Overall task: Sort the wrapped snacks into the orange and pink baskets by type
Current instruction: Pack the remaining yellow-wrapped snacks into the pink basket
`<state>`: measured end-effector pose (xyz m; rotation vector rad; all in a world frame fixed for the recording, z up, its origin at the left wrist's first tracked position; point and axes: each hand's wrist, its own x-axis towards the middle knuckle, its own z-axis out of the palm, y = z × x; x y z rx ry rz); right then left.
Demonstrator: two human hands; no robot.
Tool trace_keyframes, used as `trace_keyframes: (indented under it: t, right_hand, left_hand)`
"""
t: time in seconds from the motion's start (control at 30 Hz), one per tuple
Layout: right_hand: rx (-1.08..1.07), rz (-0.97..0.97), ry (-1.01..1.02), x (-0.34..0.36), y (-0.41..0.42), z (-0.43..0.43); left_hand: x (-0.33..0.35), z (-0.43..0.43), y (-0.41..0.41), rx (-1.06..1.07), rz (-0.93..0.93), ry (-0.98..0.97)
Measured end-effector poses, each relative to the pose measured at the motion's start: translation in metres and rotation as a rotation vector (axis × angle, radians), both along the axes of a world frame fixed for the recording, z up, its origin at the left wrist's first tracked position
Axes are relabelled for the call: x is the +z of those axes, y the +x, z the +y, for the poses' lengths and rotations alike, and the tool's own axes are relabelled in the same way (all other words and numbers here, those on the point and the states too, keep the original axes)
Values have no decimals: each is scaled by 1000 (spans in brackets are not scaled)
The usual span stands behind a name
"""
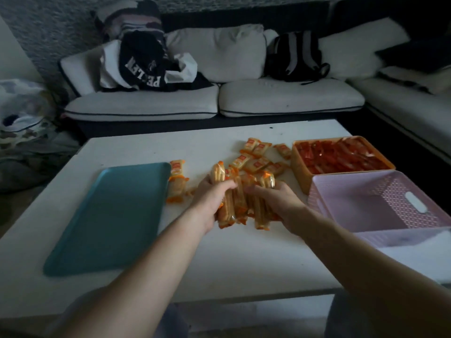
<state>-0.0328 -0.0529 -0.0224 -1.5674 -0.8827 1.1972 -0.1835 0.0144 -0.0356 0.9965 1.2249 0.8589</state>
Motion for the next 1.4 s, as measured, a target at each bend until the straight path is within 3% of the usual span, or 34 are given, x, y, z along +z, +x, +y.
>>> trace_keyframes:
  t: [0.27,0.4,0.43,0.53,0.6,0.67,0.73,0.87,1.0,1.1,1.23,1.33,1.4]
  right_hand:
    - [-232,-161,173,36,135,-50]
    - [-237,-35,110,39,188,-72]
    - [-244,-113,93,37,196,-74]
    - [-394,-482,15,29,218,-76]
    - [-439,-522,-34,25,223,-77]
    - [-367,-624,-94,16,225,-77]
    - [-250,-862,-117,6,222,-72]
    - [-2,-1134,-191,-10,210,-56]
    - [493,-1284,-413,-11,193,-51]
    - [604,-1244,-458,-9,181,-51]
    - [314,-1315,-270,-2,182,-45]
    - [58,-992,-124,-2,172,-39]
    - [-23,-915,-112,-5,157,-33]
  left_hand:
    - [24,-28,155,-144,-99,56]
    - [21,-39,216,-394,-15,73]
    - [20,-43,223,-470,30,70]
    - [13,-54,231,-540,164,281]
    - [-1,-51,224,-512,384,548]
    - [-14,-48,212,-579,671,793]
    - [-25,-43,197,-700,836,875]
    - [-33,-38,167,-712,885,960]
    - [-38,-36,141,-671,836,958]
    - [-40,-34,129,-659,823,961]
    - [-38,-34,125,-643,738,880]
    - [-38,-32,127,-499,601,785]
    - [-41,-29,130,-432,506,743]
